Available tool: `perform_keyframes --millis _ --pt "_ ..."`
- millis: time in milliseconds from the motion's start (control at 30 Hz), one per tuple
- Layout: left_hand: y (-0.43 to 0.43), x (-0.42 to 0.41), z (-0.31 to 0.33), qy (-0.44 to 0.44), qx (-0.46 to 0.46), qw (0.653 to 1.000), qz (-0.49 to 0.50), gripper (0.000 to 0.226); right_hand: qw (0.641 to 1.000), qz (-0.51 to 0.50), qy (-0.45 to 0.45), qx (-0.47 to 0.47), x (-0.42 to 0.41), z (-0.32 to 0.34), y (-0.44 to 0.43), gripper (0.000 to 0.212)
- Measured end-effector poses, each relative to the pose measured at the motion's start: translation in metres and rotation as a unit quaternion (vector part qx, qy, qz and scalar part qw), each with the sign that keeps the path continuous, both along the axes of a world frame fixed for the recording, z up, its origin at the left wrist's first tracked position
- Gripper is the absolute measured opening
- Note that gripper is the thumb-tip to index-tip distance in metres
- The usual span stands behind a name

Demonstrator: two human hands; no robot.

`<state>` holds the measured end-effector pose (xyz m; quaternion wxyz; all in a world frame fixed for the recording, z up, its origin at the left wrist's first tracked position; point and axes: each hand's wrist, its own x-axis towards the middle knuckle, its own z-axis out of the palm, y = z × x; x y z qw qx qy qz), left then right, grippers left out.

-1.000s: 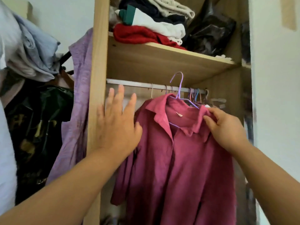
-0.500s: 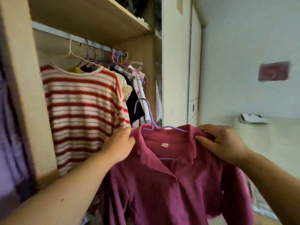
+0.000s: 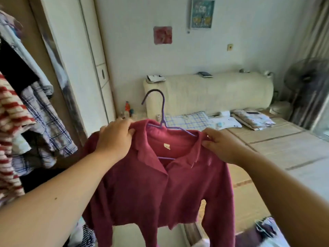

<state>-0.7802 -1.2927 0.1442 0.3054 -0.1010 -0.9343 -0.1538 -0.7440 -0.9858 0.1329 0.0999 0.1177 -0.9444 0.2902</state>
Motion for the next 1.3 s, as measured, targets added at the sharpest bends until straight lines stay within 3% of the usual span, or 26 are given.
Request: perform_keyframes --millis 100,233,367,500,733,1033,1300 --pt "0.063 0.003 -0.013 0.006 -0.029 0.997 -0.073 0.02 0.996 -0.047 -0.048 -0.056 0.049 -0.016 0.053 0.026" --pt "0.162 0.009 -0.039 -0.037 -0.038 0.985 -0.162 0.019 0.982 -0.127 -0.099 -0.101 0.112 -0.035 0.131 0.015" --pt "0.274 0.024 -0.08 -0.11 -0.041 0.953 -0.279 0.021 0.96 -0.222 -0.133 -0.112 0.178 -0.061 0.214 0.017" --pt "0.378 0.045 -0.132 -0.193 -0.069 0.923 -0.326 0.024 0.925 -0.312 -0.185 -0.111 0.231 -0.099 0.291 0.013" --pt "0.51 0.061 -0.221 -0.312 -0.165 0.875 -0.333 0.023 0.867 -0.414 -0.252 -0.112 0.262 -0.199 0.387 0.008" --pt "0.622 0.036 -0.326 -0.394 -0.235 0.83 -0.316 0.026 0.798 -0.48 -0.303 -0.204 0.237 -0.342 0.472 0.016" --pt "0.685 0.014 -0.41 -0.443 -0.245 0.81 -0.296 0.034 0.771 -0.515 -0.306 -0.215 0.204 -0.425 0.526 0.022"
